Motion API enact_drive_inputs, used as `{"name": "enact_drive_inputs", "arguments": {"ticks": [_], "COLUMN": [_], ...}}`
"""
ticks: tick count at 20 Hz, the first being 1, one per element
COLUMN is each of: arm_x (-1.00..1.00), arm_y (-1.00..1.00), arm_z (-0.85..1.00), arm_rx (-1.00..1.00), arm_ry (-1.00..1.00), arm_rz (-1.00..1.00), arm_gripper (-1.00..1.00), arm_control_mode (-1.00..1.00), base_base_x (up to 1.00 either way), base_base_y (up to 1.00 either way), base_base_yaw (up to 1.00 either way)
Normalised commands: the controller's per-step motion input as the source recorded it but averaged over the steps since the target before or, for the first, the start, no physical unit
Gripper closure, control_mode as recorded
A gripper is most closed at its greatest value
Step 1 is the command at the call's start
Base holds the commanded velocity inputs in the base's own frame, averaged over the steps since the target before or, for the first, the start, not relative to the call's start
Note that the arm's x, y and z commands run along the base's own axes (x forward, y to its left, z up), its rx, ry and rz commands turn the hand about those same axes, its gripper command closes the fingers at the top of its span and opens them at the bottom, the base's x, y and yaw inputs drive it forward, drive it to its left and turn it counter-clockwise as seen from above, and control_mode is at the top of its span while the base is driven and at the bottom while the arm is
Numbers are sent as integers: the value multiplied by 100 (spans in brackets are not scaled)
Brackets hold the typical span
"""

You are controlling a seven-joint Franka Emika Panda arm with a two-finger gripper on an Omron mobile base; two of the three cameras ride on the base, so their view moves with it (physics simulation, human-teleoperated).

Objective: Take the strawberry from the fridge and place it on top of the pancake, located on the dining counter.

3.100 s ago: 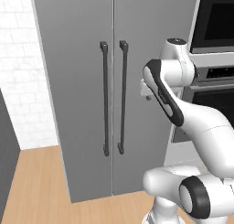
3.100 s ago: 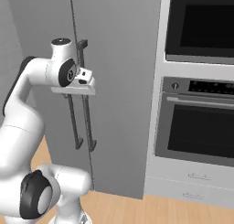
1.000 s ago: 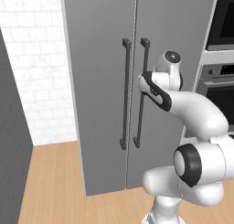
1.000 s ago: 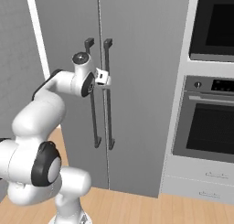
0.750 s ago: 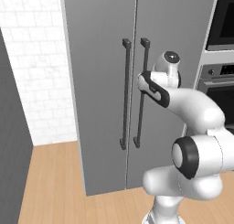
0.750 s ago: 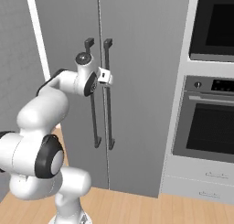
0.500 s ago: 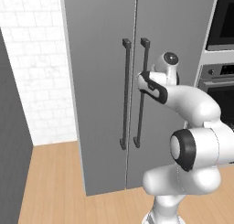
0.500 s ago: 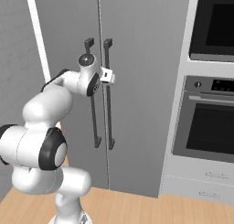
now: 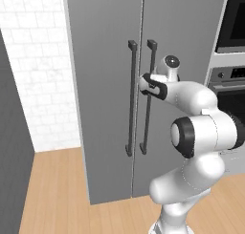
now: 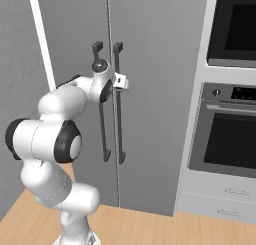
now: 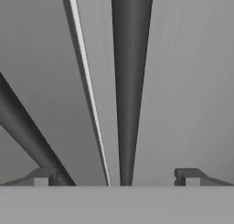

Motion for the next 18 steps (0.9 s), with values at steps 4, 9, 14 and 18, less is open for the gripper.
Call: {"name": "enact_drive_inputs", "arguments": {"ticks": [4, 9, 14, 18], "arm_x": [53, 47, 46, 54], "arm_y": [-1, -1, -13, -16], "arm_z": [-1, 0, 0, 0], "arm_rx": [0, 1, 2, 2], "arm_ry": [0, -6, -7, -2], "arm_rz": [0, 0, 0, 0], "arm_gripper": [-100, -100, -100, -100], "arm_control_mode": [-100, -100, -100, -100], "base_base_x": [0, 0, 0, 0], "base_base_y": [0, 0, 0, 0], "base_base_yaw": [0, 0, 0, 0]}}
